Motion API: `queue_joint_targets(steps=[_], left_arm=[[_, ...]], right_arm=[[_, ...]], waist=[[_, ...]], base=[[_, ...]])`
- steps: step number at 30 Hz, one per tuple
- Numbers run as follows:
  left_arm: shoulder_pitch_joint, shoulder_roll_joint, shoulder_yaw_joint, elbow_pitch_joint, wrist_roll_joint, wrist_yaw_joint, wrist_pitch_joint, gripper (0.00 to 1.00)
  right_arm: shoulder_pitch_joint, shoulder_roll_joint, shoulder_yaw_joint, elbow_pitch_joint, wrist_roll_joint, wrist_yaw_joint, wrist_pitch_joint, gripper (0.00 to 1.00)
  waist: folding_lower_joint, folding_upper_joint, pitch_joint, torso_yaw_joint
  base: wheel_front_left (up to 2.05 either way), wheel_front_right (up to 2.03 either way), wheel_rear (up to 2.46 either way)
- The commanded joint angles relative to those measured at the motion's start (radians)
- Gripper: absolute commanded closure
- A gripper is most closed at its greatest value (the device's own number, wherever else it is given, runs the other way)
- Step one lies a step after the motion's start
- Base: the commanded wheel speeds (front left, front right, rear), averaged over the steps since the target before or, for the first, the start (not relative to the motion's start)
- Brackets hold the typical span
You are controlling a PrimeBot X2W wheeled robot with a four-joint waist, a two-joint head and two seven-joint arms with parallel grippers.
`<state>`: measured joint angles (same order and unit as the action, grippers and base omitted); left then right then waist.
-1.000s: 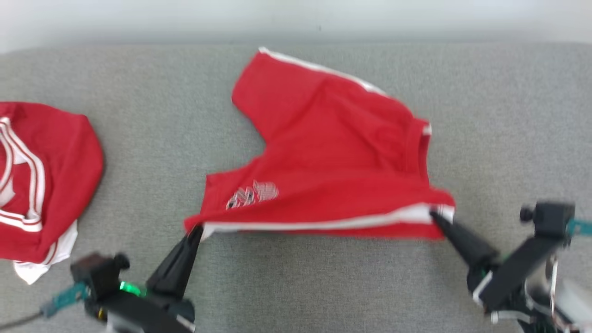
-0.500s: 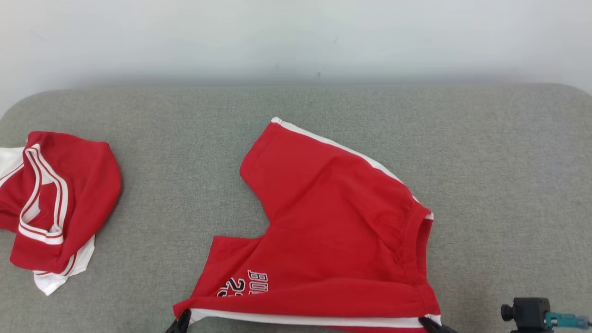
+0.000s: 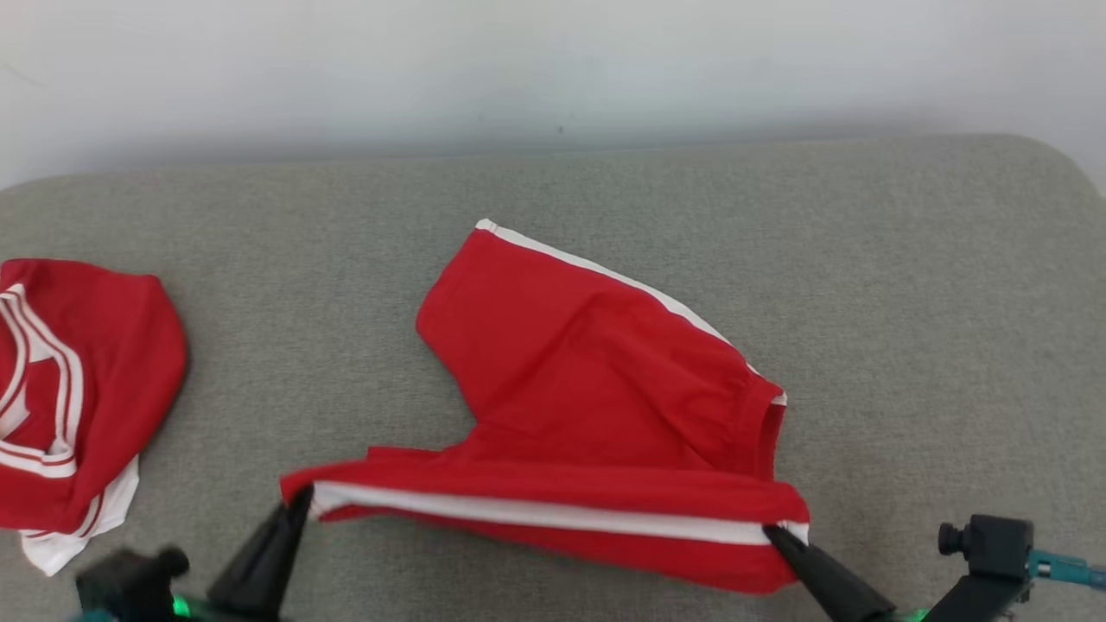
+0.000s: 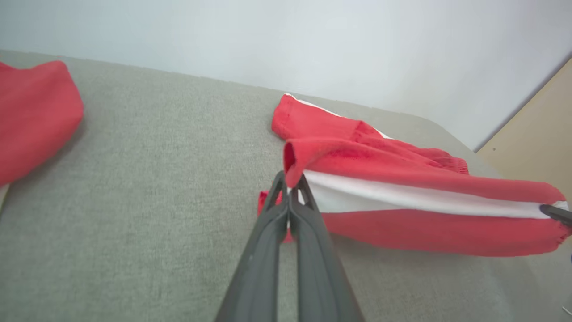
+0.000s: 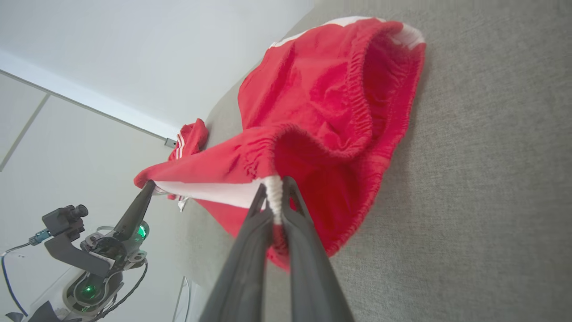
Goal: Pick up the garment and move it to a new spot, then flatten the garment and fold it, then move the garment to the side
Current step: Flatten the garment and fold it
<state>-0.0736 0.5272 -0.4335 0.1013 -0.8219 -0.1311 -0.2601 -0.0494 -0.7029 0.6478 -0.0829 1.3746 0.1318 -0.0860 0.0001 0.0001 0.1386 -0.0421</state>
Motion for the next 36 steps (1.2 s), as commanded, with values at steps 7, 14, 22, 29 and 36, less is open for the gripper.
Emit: queue_joint_targets(steps=[7, 14, 22, 29, 36], left_arm=[[-0.264, 0.126, -0.067, -0.041, -0.018, 0.002, 0.114, 1.00], [-0.545, 0.205, -0.157, 0.019, -0.063, 0.002, 0.225, 1.00], [-0.812, 0.225, -0.304, 0.153, -0.079, 0.002, 0.295, 1.00], [-0.976, 0.210, -0.423, 0.276, -0.109, 0.002, 0.300, 1.00], [-1.066, 0.196, -0.510, 0.370, -0.147, 0.002, 0.272, 1.00]], right_arm=[[-0.061, 0.023, -0.029, -0.019, 0.018, -0.003, -0.061, 1.00], [-0.178, 0.081, -0.021, 0.012, -0.042, -0.003, -0.120, 1.00], [-0.284, 0.155, -0.022, 0.084, -0.108, -0.003, -0.166, 1.00], [-0.355, 0.218, -0.040, 0.133, -0.166, -0.003, -0.179, 1.00], [-0.388, 0.261, -0.051, 0.159, -0.226, -0.003, -0.180, 1.00]], waist=[[-0.0001, -0.0001, 0.067, -0.056], [-0.0001, -0.0001, 0.181, -0.123], [-0.0001, -0.0001, 0.288, -0.176], [-0.0001, -0.0001, 0.350, -0.213], [-0.0001, -0.0001, 0.373, -0.232]], base=[[0.00, 0.00, 0.00], [0.00, 0.00, 0.00], [0.00, 0.00, 0.00], [0.00, 0.00, 0.00], [0.00, 0.00, 0.00]])
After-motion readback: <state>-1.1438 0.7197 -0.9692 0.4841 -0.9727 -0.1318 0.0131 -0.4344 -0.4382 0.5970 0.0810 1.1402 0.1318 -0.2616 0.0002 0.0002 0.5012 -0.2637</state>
